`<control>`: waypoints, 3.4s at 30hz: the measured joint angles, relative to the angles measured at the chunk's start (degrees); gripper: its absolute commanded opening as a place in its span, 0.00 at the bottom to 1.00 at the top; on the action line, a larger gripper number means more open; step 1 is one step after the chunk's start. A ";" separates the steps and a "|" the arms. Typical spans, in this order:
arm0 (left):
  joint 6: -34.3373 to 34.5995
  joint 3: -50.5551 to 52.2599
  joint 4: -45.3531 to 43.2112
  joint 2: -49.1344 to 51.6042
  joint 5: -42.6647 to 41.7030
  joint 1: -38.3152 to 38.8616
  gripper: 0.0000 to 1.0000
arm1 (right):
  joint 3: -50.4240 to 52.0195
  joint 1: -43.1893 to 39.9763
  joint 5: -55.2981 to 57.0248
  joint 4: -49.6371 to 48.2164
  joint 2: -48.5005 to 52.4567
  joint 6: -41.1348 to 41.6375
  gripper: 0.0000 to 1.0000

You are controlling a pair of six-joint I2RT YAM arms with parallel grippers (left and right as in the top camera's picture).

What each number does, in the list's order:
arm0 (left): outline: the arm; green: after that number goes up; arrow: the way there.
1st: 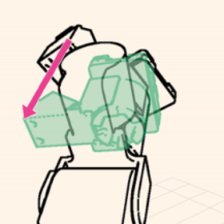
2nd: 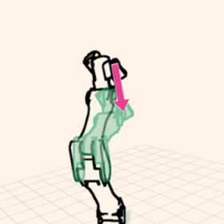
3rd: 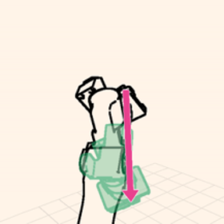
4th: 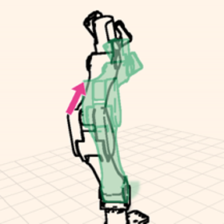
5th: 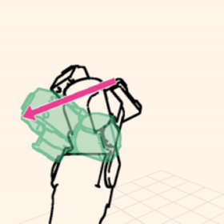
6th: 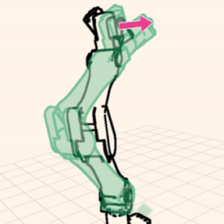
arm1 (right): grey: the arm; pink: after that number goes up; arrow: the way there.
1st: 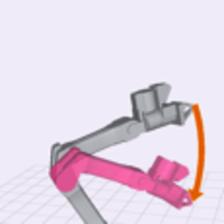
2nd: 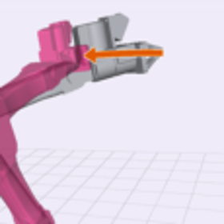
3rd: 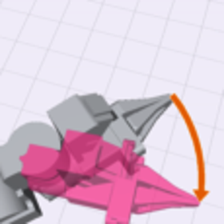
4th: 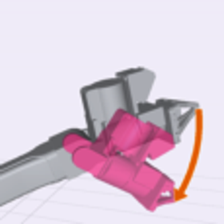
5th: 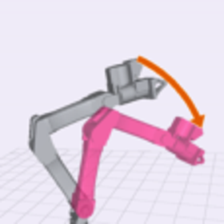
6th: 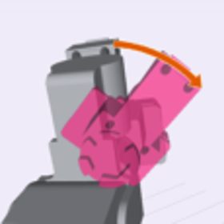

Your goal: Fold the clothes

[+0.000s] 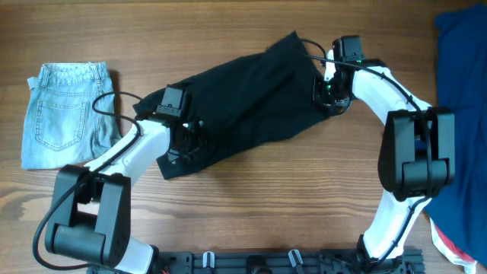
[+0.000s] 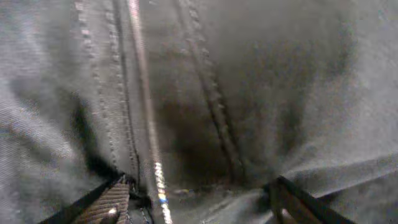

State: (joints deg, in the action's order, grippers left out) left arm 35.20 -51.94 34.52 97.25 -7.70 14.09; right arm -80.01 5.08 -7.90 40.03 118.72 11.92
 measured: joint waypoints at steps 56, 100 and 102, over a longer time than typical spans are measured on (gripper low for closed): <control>-20.65 -5.27 -1.86 5.60 -15.26 -15.50 0.68 | 0.79 -2.95 12.46 22.97 -16.52 6.84 0.46; -20.59 -10.64 12.04 -20.00 -15.15 -15.39 0.04 | 7.80 22.01 -11.61 3.43 -16.68 3.45 0.04; -19.74 -10.84 12.09 -21.22 -15.91 -15.39 0.04 | 9.86 24.04 -11.65 -1.09 -16.65 6.23 0.04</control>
State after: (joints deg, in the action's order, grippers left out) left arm 15.46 -62.78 46.61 76.03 -23.62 -1.30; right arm -70.15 29.12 -19.55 38.94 102.06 18.15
